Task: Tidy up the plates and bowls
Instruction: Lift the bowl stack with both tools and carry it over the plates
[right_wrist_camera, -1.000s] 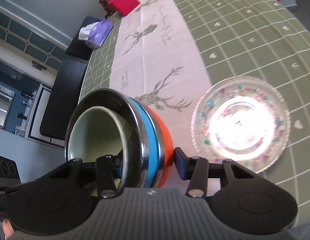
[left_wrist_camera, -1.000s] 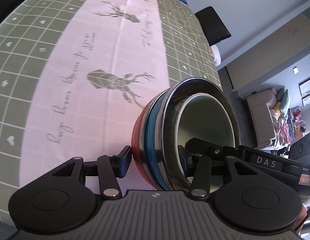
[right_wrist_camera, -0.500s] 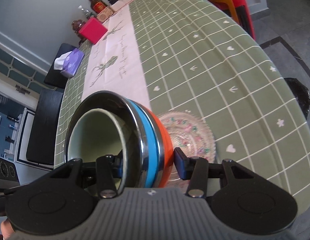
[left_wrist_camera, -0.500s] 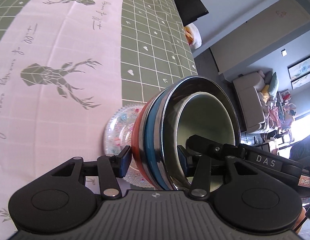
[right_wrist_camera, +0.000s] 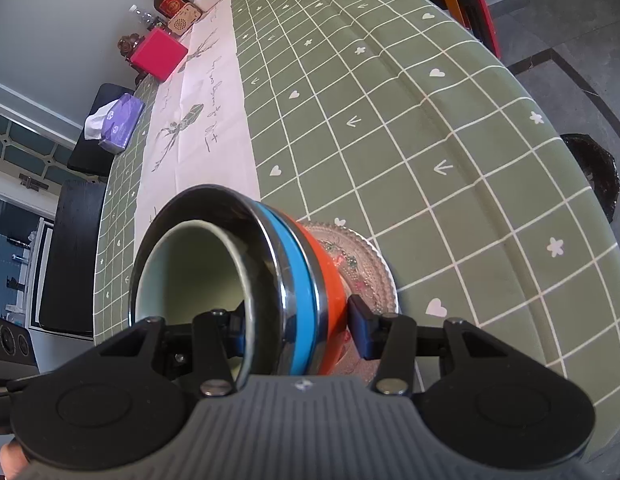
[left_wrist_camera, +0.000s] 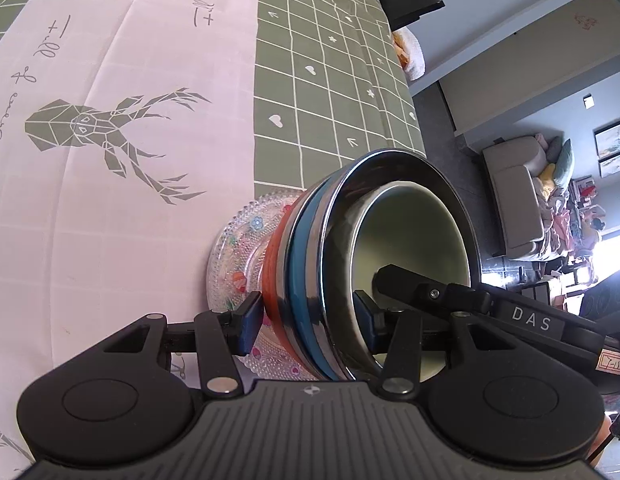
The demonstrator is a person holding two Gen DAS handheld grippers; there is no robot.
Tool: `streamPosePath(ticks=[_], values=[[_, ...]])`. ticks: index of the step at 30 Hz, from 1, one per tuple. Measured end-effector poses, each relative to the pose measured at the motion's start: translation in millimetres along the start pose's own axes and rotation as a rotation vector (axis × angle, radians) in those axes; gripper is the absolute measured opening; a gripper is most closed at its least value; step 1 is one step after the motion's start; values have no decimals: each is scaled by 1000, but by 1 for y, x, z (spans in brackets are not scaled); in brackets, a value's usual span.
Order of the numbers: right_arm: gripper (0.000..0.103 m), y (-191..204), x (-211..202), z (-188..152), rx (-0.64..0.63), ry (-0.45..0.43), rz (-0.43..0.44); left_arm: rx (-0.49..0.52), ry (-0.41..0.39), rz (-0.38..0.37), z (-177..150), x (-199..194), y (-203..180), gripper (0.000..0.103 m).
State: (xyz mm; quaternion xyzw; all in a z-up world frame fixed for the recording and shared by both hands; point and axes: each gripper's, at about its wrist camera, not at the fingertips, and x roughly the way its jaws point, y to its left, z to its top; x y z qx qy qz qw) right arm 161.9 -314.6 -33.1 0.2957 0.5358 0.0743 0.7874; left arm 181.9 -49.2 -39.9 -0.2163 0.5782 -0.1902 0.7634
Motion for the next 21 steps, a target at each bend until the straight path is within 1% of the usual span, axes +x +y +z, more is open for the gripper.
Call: streamPosePath(ticks=[4, 7, 17, 20, 21], values=[[46, -1, 10, 2, -3, 19, -13, -14, 15, -3, 1, 6, 7, 55], [47, -3, 11, 2, -6, 22, 1, 15, 3, 7, -1, 4, 5, 55], [49, -5, 14, 2, 6, 30, 11, 41, -6, -6, -1, 2, 7, 56], [51, -4, 14, 1, 11, 32, 9, 55, -13, -19, 1, 2, 7, 60], [58, -3, 14, 2, 10, 31, 8, 68, -17, -16, 1, 2, 6, 62]])
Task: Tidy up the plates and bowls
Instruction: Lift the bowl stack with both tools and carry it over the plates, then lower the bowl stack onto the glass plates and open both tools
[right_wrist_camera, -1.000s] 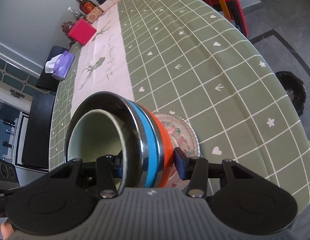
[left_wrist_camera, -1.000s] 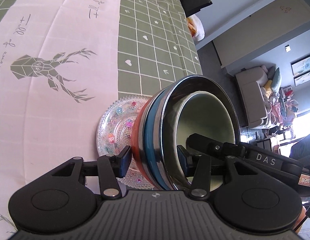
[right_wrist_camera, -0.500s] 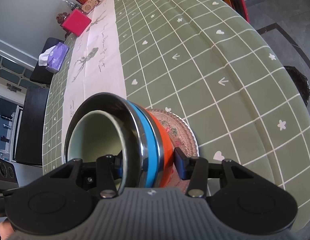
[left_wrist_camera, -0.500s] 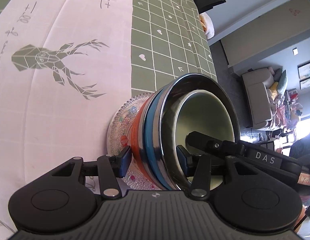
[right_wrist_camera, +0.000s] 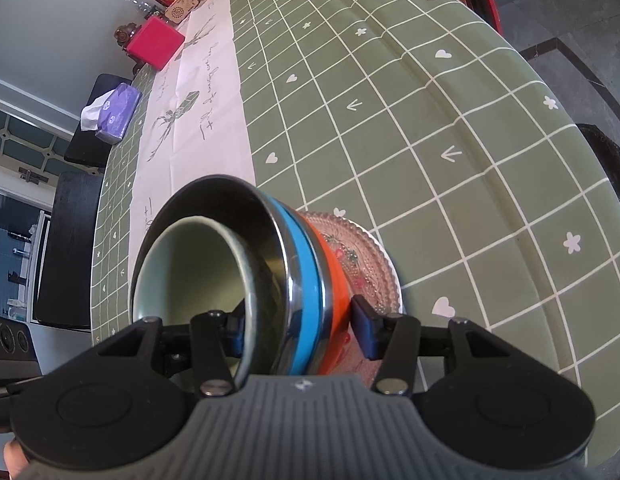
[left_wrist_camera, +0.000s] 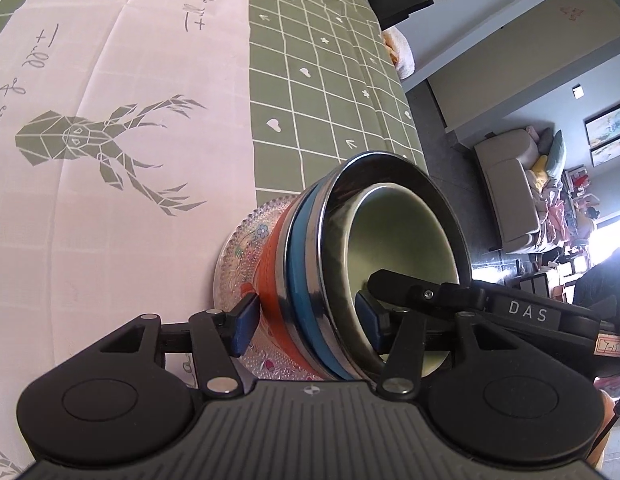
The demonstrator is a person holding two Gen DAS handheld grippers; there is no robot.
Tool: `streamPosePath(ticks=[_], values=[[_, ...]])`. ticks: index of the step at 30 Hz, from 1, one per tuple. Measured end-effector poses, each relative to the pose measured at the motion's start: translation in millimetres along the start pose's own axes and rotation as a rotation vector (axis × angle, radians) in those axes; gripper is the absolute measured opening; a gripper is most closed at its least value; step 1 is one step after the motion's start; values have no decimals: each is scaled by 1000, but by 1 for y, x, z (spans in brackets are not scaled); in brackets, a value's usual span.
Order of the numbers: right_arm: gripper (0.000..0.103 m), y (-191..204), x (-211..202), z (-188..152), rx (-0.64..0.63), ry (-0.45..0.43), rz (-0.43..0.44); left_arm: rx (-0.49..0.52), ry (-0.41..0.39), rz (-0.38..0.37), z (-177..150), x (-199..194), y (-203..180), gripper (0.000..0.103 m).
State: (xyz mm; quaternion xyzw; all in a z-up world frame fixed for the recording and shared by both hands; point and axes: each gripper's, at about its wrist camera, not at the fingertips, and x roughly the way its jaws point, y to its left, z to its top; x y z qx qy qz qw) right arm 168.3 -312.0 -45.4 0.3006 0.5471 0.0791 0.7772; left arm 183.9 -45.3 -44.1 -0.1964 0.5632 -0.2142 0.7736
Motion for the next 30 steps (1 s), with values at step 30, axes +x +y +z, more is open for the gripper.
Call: streamPosePath(ticks=[30], values=[[84, 94, -90, -60, -409, -342, -156, 482, -387, 214, -56, -114, -57, 84]])
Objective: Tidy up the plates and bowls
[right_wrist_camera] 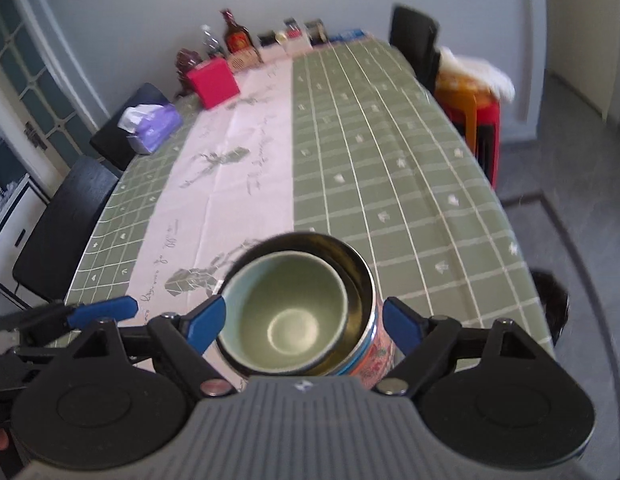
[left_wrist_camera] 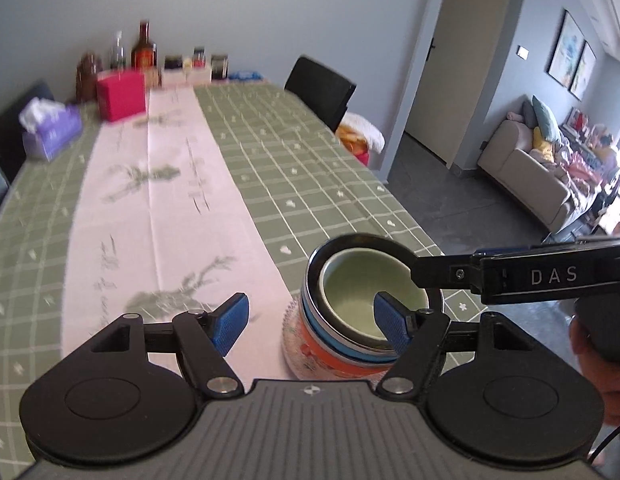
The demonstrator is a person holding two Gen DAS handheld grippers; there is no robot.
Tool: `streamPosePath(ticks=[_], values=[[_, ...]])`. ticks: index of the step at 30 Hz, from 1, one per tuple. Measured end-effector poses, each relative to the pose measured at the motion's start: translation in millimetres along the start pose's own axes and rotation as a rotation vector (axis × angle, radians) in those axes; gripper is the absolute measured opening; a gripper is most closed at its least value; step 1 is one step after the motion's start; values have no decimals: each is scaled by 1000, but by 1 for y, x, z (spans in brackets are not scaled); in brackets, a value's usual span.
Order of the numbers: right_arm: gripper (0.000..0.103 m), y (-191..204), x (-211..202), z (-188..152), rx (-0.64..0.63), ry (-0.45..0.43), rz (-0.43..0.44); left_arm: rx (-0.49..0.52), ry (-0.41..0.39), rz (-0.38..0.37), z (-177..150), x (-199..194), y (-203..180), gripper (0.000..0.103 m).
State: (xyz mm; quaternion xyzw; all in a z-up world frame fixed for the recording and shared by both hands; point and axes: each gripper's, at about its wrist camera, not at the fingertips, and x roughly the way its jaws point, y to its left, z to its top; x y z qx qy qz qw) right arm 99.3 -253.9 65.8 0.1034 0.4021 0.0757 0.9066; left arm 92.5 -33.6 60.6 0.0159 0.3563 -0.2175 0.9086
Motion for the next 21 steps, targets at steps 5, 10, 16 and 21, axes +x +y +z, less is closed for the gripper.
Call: streamPosePath(ticks=[5, 10, 16, 21], values=[[90, 30, -47, -18, -170, -233, -60, 118, -194, 115, -11, -44, -16, 84], [98, 43, -88, -49, -237, -452, -34, 134, -411, 257, -33, -79, -24, 84], [98, 45, -98, -89, -195, -460, 7, 65, -559, 367, -69, -105, -23, 93], [98, 56, -96, -132, -213, -504, -42, -2, -469, 421, -100, -101, -20, 93]])
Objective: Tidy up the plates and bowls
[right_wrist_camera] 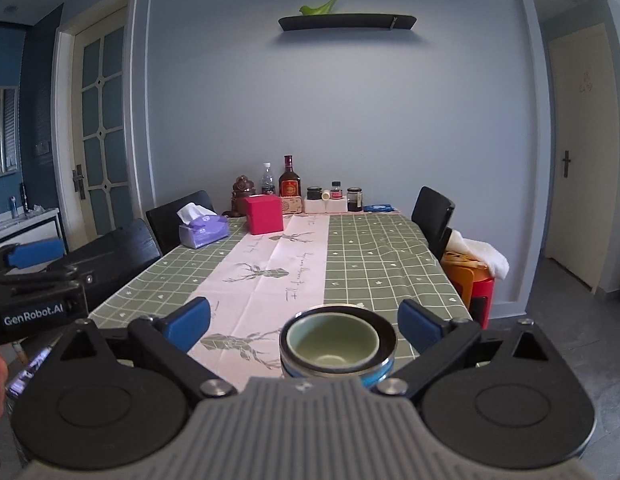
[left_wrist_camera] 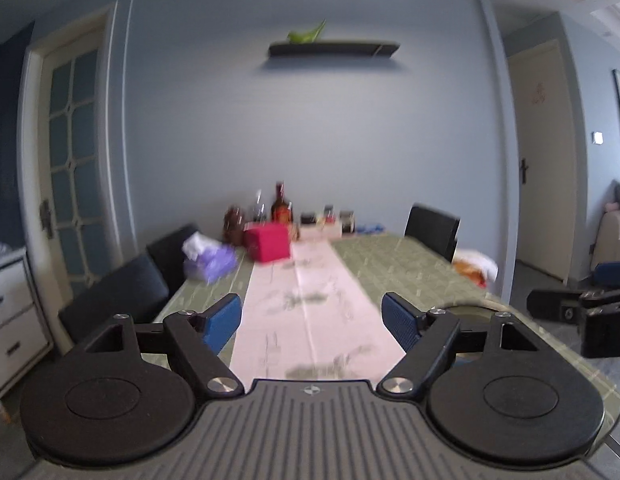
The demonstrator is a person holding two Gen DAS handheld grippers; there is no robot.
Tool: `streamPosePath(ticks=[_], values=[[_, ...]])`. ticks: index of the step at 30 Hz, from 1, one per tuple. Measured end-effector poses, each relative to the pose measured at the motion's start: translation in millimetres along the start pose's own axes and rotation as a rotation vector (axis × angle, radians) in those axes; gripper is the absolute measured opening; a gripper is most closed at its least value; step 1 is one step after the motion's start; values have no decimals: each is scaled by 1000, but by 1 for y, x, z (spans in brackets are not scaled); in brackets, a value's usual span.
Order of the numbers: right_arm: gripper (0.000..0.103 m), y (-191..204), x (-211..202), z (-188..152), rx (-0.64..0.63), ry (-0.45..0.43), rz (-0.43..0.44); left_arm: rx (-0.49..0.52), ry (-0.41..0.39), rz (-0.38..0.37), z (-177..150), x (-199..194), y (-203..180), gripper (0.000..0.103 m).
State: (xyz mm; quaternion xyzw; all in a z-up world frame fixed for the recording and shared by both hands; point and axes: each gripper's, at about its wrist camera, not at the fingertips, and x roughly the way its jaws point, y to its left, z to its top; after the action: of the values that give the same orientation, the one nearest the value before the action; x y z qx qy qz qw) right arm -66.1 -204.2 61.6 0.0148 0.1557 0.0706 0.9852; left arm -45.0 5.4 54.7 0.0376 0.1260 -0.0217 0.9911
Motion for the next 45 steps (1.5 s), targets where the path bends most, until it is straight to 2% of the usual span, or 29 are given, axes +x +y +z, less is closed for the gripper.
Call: streamPosePath(ticks=[5, 12, 17, 27, 45], values=[[98, 15, -13, -31, 9, -3, 4, -4, 75, -6, -30, -5, -1, 93], [98, 21, -8, -68, 54, 126, -10, -12, 182, 7, -62, -9, -4, 93], [98, 23, -10, -86, 76, 164, -41, -16, 230, 1, -78, -12, -7, 93], [98, 18, -4, -90, 107, 205, -62, -14, 256, -16, -85, -13, -13, 93], [98, 18, -6, -90, 107, 189, -64, -14, 247, 3, -84, -14, -11, 93]])
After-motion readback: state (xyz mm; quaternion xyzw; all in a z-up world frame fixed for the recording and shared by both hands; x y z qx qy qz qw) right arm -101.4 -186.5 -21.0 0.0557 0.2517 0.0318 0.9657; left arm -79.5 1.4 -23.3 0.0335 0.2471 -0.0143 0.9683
